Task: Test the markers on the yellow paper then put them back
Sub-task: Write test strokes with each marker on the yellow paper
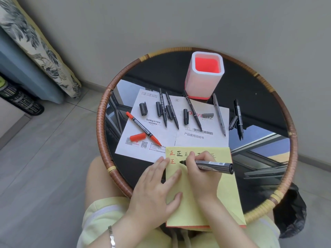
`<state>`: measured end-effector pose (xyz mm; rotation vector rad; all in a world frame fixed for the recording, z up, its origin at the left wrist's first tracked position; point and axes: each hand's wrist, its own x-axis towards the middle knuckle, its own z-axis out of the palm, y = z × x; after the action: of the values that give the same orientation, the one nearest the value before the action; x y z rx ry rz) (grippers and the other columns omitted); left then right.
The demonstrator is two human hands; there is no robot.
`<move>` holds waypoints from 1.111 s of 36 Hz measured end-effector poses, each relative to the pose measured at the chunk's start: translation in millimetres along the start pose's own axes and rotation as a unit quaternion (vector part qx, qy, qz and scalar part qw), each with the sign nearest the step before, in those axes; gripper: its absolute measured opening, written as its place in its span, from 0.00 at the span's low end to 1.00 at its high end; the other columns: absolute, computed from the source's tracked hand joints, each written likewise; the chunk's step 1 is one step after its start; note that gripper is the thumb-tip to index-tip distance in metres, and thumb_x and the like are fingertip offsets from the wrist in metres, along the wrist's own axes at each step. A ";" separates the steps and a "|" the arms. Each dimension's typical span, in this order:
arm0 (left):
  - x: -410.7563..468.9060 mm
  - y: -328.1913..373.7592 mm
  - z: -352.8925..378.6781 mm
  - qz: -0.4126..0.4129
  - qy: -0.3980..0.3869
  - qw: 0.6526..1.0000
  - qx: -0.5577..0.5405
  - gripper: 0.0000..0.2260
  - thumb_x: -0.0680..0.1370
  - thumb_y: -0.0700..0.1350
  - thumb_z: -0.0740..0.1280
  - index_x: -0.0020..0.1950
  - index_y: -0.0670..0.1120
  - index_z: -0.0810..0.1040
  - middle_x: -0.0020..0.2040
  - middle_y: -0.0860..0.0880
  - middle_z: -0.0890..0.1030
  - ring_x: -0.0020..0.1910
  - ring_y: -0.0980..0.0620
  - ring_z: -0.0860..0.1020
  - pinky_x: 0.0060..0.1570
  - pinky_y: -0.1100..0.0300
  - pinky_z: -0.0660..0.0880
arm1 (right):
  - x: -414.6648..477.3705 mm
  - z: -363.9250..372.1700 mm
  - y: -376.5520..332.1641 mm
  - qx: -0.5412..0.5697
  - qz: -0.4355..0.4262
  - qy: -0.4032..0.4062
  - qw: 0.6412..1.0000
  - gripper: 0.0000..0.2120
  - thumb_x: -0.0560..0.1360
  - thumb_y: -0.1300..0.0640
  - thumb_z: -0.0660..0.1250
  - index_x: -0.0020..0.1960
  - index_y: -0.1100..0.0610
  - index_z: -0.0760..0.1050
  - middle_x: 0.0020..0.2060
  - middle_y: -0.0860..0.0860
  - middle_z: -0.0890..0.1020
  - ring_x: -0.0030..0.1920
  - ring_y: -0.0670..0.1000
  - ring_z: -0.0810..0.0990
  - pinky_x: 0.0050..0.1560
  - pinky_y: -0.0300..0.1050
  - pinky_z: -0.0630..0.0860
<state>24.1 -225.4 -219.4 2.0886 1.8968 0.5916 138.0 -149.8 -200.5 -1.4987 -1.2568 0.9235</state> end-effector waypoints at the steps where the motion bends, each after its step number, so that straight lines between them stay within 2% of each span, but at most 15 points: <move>1: 0.0 -0.1 0.1 -0.001 -0.001 1.000 0.001 0.20 0.70 0.57 0.63 0.59 0.51 0.79 0.63 0.42 0.76 0.66 0.47 0.67 0.64 0.55 0.63 | 0.1 0.2 1.4 -0.007 -0.002 0.000 1.000 0.20 0.71 0.67 0.67 0.26 0.56 0.63 0.20 0.43 0.72 0.24 0.40 0.71 0.30 0.28 0.65; 8: 0.7 2.0 -2.2 -0.016 -0.016 1.000 0.014 0.24 0.70 0.58 0.62 0.65 0.52 0.75 0.63 0.44 0.76 0.67 0.49 0.66 0.66 0.56 0.62 | 0.6 1.0 5.7 -0.016 -0.003 -0.010 1.000 0.19 0.71 0.64 0.68 0.26 0.55 0.65 0.23 0.42 0.74 0.27 0.41 0.72 0.31 0.30 0.66; 17: 1.2 3.7 -3.2 -0.017 -0.012 1.000 0.010 0.24 0.70 0.57 0.62 0.65 0.52 0.74 0.62 0.43 0.76 0.66 0.47 0.67 0.65 0.55 0.62 | 0.2 2.9 7.6 -0.048 -0.004 -0.029 0.998 0.18 0.70 0.60 0.70 0.26 0.51 0.66 0.24 0.38 0.76 0.29 0.40 0.74 0.34 0.32 0.67; 21: 0.8 4.0 -4.3 -0.023 -0.020 0.999 0.010 0.24 0.70 0.57 0.62 0.64 0.52 0.75 0.62 0.43 0.76 0.66 0.48 0.67 0.66 0.56 0.60 | -0.8 4.1 7.7 -0.051 -0.021 -0.022 0.998 0.15 0.68 0.53 0.67 0.26 0.51 0.65 0.25 0.39 0.75 0.28 0.41 0.73 0.32 0.32 0.66; 27: 1.1 3.9 -5.2 -0.026 -0.024 0.999 0.001 0.23 0.69 0.57 0.62 0.62 0.52 0.78 0.62 0.43 0.76 0.66 0.48 0.67 0.66 0.56 0.60 | 1.6 2.5 9.8 -0.054 -0.017 -0.010 0.998 0.19 0.70 0.63 0.69 0.27 0.54 0.65 0.24 0.40 0.74 0.27 0.41 0.72 0.31 0.31 0.66; 30: 0.9 3.6 -5.1 -0.024 -0.024 0.999 0.001 0.22 0.70 0.57 0.62 0.61 0.52 0.78 0.62 0.43 0.76 0.66 0.48 0.67 0.66 0.56 0.60 | 1.5 3.2 8.4 -0.042 -0.017 -0.013 0.999 0.18 0.69 0.60 0.69 0.26 0.54 0.64 0.23 0.40 0.74 0.27 0.40 0.72 0.31 0.30 0.66; 33: 1.4 3.4 -4.5 -0.024 -0.027 0.999 0.005 0.22 0.70 0.57 0.62 0.61 0.52 0.78 0.62 0.43 0.76 0.66 0.48 0.67 0.66 0.56 0.61 | 0.6 3.4 6.7 -0.041 -0.021 -0.018 0.999 0.13 0.66 0.54 0.65 0.26 0.52 0.64 0.23 0.38 0.75 0.28 0.40 0.72 0.32 0.29 0.66; 40: 1.6 3.5 -4.5 -0.023 -0.028 0.999 0.006 0.23 0.70 0.57 0.62 0.62 0.52 0.77 0.62 0.43 0.76 0.66 0.47 0.67 0.66 0.56 0.61 | -0.4 1.9 8.9 -0.045 -0.005 -0.031 0.998 0.13 0.64 0.53 0.64 0.25 0.53 0.63 0.22 0.39 0.74 0.27 0.40 0.72 0.31 0.31 0.66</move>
<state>25.2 -224.6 -213.7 2.0402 1.9167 0.5059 138.5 -150.0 -209.5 -1.5419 -1.3657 0.9244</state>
